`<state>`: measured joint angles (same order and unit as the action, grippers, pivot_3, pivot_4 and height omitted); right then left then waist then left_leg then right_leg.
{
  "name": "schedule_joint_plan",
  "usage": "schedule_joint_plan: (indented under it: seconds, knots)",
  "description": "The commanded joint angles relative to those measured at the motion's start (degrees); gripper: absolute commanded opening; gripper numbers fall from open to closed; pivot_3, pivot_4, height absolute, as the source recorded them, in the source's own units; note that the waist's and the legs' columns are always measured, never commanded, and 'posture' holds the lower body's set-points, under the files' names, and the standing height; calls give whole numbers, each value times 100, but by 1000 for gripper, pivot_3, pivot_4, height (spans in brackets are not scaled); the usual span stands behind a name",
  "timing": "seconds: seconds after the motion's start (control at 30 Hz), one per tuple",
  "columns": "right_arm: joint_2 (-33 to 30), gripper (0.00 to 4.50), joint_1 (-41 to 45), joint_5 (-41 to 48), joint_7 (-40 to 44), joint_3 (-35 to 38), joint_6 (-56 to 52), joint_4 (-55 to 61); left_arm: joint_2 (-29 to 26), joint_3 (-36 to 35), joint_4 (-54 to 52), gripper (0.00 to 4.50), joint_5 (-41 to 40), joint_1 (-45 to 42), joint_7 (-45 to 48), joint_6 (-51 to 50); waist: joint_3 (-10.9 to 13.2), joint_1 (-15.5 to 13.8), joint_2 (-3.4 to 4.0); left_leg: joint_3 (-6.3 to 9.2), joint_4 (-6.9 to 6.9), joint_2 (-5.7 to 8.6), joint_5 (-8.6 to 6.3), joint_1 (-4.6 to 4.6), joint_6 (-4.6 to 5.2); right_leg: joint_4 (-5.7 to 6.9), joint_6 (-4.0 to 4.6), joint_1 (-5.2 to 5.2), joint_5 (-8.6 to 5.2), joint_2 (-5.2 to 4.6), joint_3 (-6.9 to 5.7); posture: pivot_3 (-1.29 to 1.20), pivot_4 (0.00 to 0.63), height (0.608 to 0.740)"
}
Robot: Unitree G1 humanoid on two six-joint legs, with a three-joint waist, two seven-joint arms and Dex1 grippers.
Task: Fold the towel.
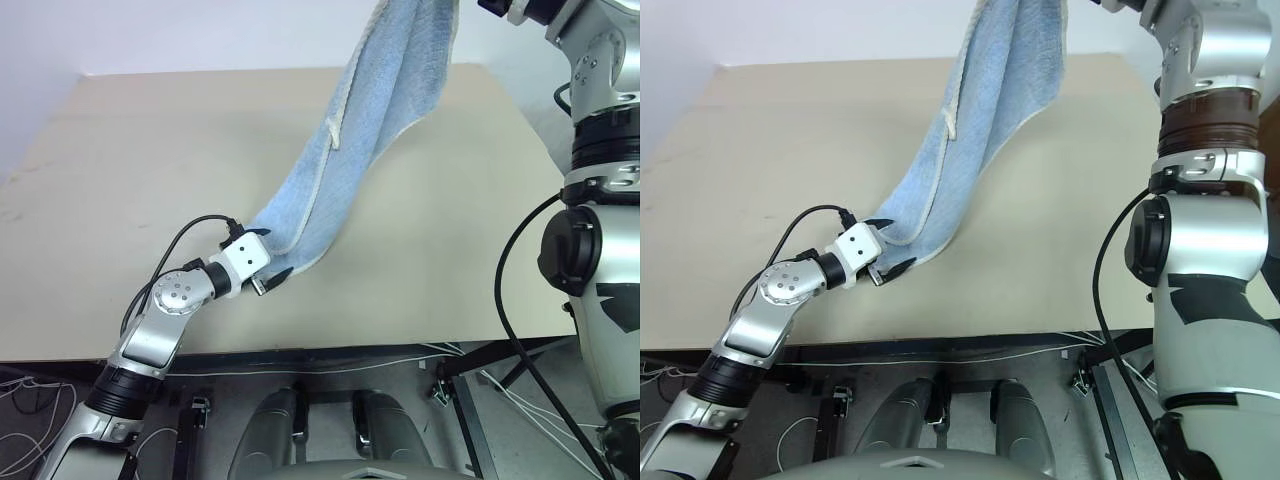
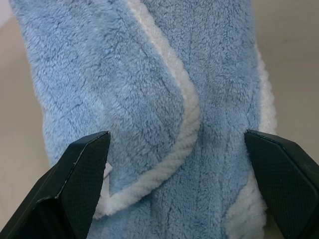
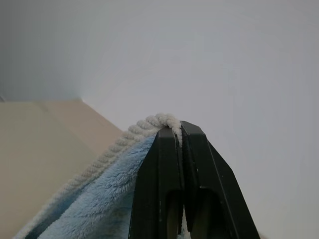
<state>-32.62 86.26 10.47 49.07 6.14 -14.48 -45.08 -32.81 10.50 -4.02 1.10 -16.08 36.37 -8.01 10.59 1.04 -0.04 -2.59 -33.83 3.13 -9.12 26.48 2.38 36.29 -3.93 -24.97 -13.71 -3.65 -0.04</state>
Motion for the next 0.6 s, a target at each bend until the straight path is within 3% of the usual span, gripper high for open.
schedule_joint_plan:
  seconds: [0.03,0.23,0.27,0.37,0.6]
  knots:
    - [-93,15,86,215,15,203,-90,314,-24,50,187,4500,169,76,21,-184,-1,1,2,0,0,0,0,-1,0,2,1,0,0,0,0,0,150,735]
    - [-112,15,81,428,83,313,-312,457,60,-14,255,4500,-7,100,125,-447,-15,0,22,0,0,0,0,-5,0,10,4,1,2,-1,0,0,150,735]
    - [-116,4,87,428,77,314,-316,456,96,-50,258,4315,-32,96,93,-493,-15,0,23,0,0,0,0,-5,0,10,6,1,3,-1,0,0,150,735]
    - [-125,0,71,422,52,290,-305,455,180,-123,260,3692,-143,67,99,-623,-18,1,26,0,-2,-1,0,-7,1,12,10,2,6,-1,0,0,150,735]
    - [-91,0,-3,436,66,261,-328,527,264,-393,171,1264,-298,106,-52,-796,-18,19,26,0,-3,-1,0,-6,1,16,16,0,13,-2,-1,0,150,735]
